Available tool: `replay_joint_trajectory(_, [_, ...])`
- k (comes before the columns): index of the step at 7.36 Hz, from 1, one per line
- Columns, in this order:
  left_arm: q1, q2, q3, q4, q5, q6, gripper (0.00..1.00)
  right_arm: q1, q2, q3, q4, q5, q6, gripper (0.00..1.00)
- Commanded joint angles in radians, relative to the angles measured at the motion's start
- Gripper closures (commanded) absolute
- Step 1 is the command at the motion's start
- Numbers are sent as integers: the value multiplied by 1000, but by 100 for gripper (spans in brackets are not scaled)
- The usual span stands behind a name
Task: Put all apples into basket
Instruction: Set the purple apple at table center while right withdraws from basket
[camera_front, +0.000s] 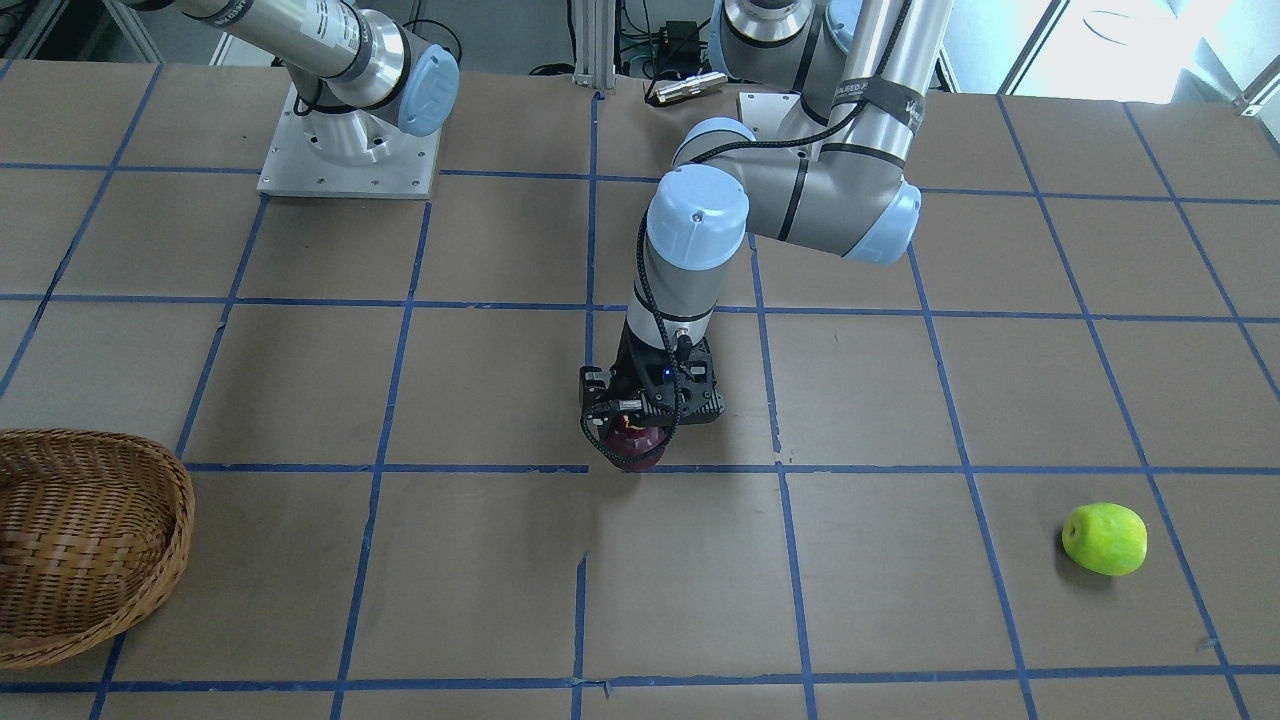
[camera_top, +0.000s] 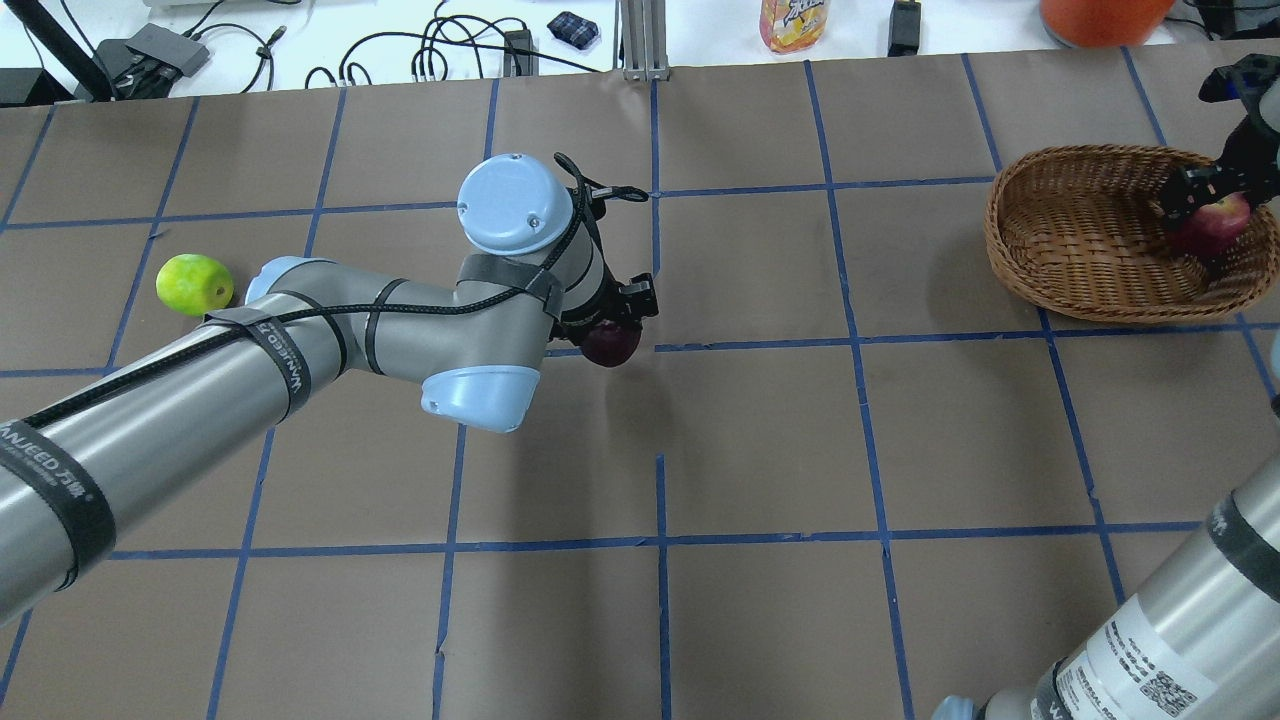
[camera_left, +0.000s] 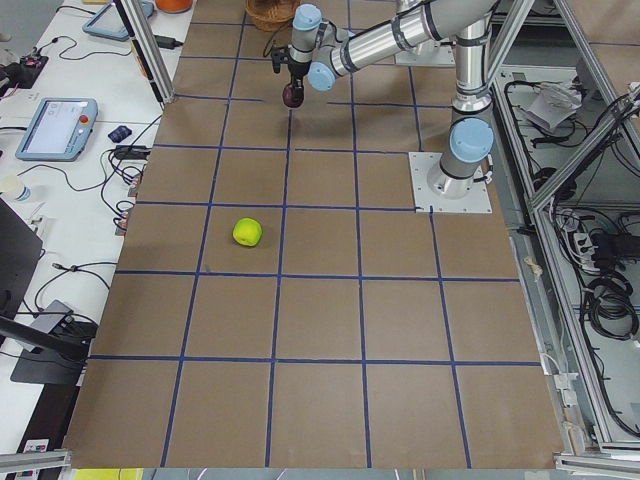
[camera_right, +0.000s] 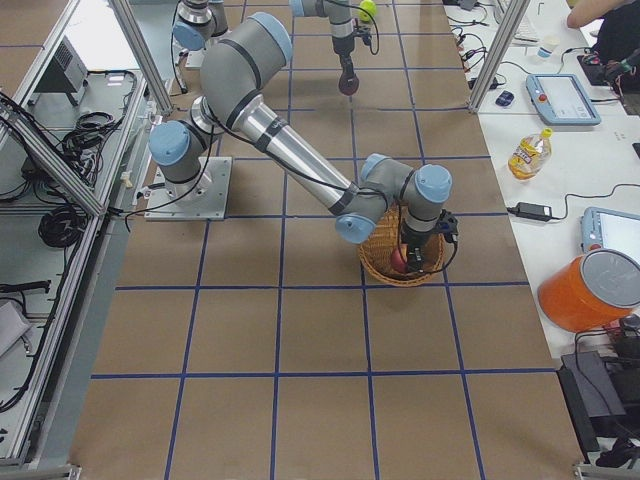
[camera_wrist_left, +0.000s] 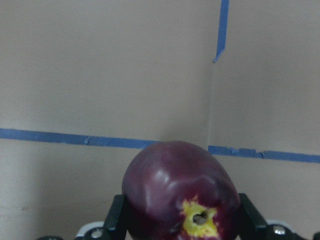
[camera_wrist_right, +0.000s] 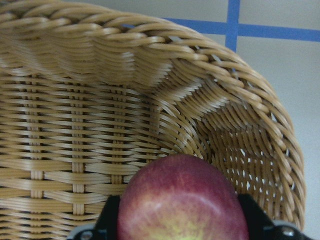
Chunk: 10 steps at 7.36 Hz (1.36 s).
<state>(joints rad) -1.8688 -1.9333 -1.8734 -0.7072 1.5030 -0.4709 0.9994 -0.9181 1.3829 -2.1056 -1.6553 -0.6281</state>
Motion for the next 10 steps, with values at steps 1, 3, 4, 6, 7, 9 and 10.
replay_joint_trajectory(1, [-6, -42, 13, 38, -32, -12, 97, -4, -7, -1, 16, -4, -8, 0])
replay_joint_trajectory(3, [-9, -78, 14, 68, -87, -37, 51, 8, -95, -15, 199, 2, 13, 0])
replay_joint_trajectory(4, [-12, -93, 13, 72, -84, -61, 1, 31, -135, -13, 263, 11, 48, 0])
replay_joint_trajectory(6, [35, -12, 39, 54, 91, 247, 0, 173, -229, -10, 413, 11, 237, 0])
replay_joint_trajectory(7, [110, 52, 86, -133, 106, 312, 0, 270, -263, -10, 464, 15, 375, 0])
replay_joint_trajectory(9, [405, 126, 236, -518, 100, 634, 0, 460, -289, -5, 470, 15, 607, 0])
replay_joint_trajectory(10, [515, 126, 238, -538, 102, 773, 0, 543, -288, -5, 467, 18, 740, 0])
